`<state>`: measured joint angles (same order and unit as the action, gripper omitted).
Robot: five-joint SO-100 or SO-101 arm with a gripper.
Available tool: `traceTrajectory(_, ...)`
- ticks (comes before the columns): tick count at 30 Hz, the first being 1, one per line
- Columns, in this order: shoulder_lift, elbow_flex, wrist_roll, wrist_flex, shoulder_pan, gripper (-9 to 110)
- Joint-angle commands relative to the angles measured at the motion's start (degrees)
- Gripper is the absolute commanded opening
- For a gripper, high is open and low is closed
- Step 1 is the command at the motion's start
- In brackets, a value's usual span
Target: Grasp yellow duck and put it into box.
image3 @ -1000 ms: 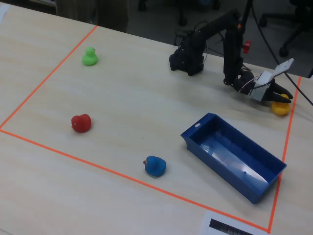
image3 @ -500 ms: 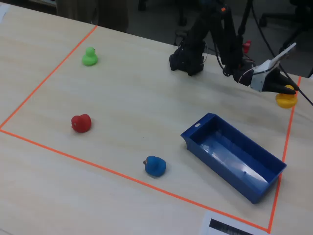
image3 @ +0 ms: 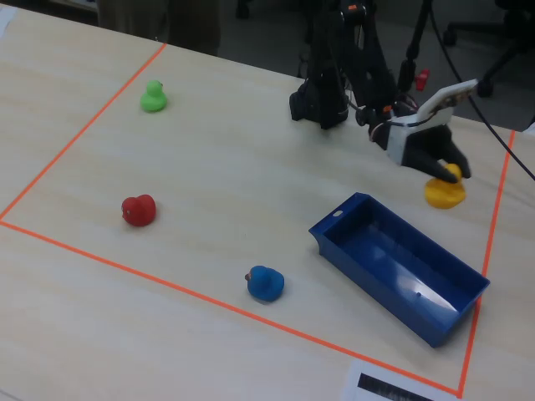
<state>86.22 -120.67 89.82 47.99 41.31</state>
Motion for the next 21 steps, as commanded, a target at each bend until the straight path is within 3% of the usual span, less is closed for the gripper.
traceTrajectory(1, -0.6, 2.5, -0.5, 1.2, -1.8, 0)
traceTrajectory(10, -9.7, -2.5, -0.1, 9.8, -1.8, 0)
traceTrajectory(21, -19.1, 6.6, 0.2, 8.0, -5.5, 0)
